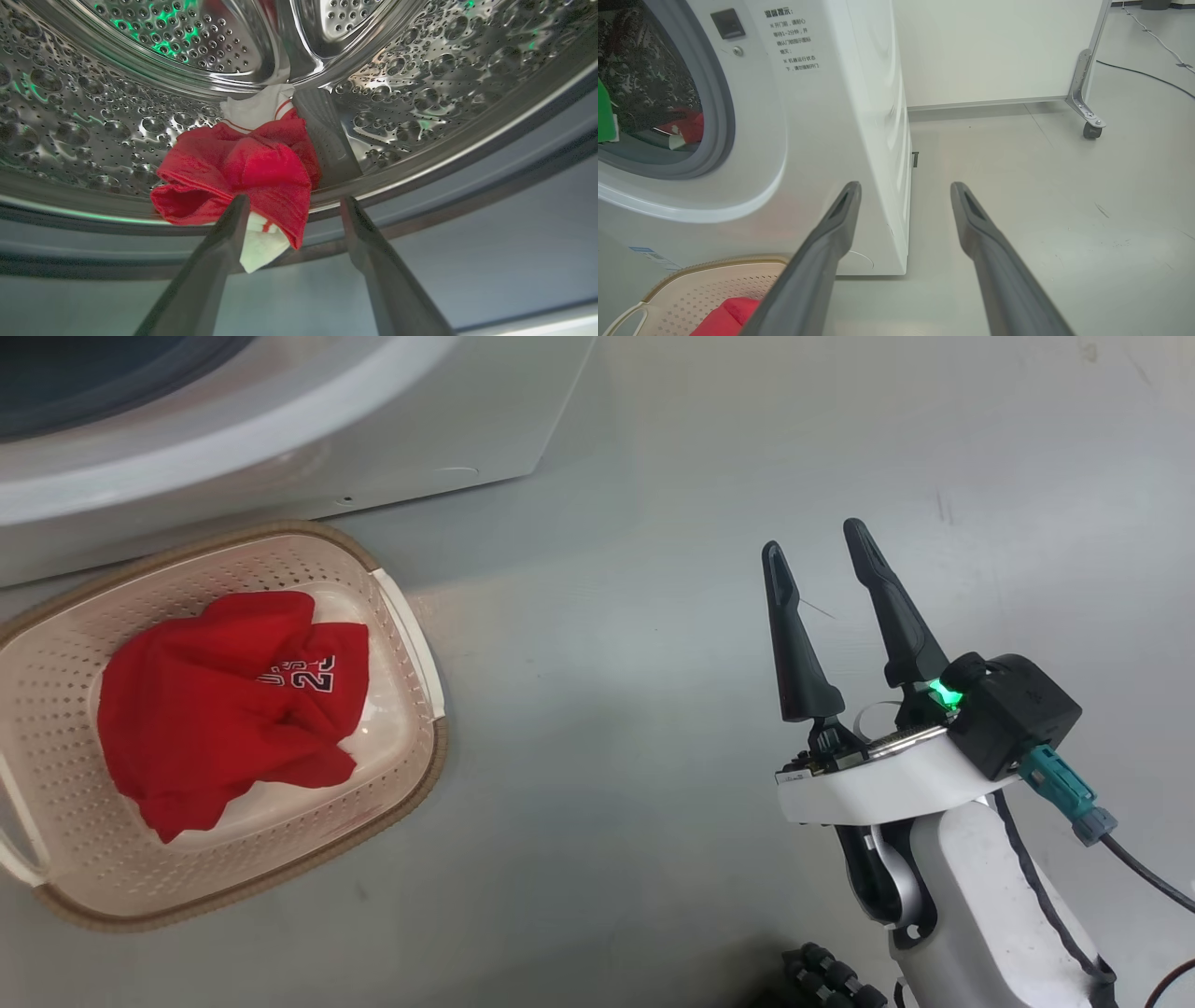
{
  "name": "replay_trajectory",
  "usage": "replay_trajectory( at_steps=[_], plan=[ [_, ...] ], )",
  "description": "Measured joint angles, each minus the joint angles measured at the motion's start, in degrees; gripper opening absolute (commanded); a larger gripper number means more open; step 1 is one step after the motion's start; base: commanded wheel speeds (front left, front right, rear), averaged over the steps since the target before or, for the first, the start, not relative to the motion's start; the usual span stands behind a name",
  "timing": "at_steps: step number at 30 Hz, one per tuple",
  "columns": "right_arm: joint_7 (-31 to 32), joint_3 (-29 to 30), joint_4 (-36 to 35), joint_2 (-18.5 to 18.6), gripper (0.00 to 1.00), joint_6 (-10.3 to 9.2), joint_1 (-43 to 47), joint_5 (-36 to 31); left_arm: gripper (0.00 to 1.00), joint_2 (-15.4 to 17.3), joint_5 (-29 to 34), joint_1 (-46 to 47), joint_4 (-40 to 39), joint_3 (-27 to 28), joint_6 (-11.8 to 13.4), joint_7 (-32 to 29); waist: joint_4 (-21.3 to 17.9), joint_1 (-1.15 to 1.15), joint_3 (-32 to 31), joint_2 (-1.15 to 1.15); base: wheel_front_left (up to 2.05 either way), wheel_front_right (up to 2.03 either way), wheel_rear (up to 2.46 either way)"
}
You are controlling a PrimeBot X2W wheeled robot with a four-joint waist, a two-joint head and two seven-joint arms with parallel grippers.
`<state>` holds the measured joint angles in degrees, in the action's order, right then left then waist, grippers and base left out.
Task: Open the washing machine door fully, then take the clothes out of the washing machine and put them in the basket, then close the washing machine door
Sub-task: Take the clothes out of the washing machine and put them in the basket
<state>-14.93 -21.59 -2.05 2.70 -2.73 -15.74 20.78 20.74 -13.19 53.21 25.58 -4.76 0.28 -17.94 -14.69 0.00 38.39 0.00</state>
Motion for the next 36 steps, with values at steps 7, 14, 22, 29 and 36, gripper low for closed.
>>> replay_trajectory(
  at_steps=[7, 14, 22, 29, 36],
  plan=[
    [0.0, -1.3, -0.4, 0.0, 1.00, -0.83, -1.5, 1.5, 1.00, 4.0, 2.0, 4.9, 1.1, 0.2, -0.1, -2.7, -2.8, 0.00, 2.2, 0.00, 0.00, 0.00, 0.00],
    [0.0, -2.5, -0.6, 0.0, 1.00, -1.31, -2.8, 3.7, 1.00, 7.9, 3.2, 8.1, 3.1, 0.7, -0.3, -4.5, -5.5, 0.00, 4.0, 0.00, 0.00, 0.00, 0.00],
    [0.0, -2.9, -0.6, -0.1, 1.00, -1.54, -3.1, 3.9, 1.00, 8.7, 3.6, 10.2, 6.1, 0.9, -0.7, -7.7, -7.2, 0.00, 5.2, 0.00, 0.00, 0.00, 0.00],
    [0.0, -3.2, -0.5, -0.1, 1.00, -2.05, -3.5, 4.0, 1.00, 9.6, 3.6, 11.5, 8.9, 1.1, -0.7, -11.6, -7.3, 0.00, 5.4, 0.00, 0.00, 0.00, 0.00],
    [0.0, -3.3, -0.5, -0.1, 1.00, -2.47, -3.7, 4.4, 1.00, 9.7, 3.1, 13.3, 10.9, 2.0, -0.6, -15.5, -7.6, 0.00, 5.5, 0.00, 0.00, 0.00, 0.00]
  ],
)
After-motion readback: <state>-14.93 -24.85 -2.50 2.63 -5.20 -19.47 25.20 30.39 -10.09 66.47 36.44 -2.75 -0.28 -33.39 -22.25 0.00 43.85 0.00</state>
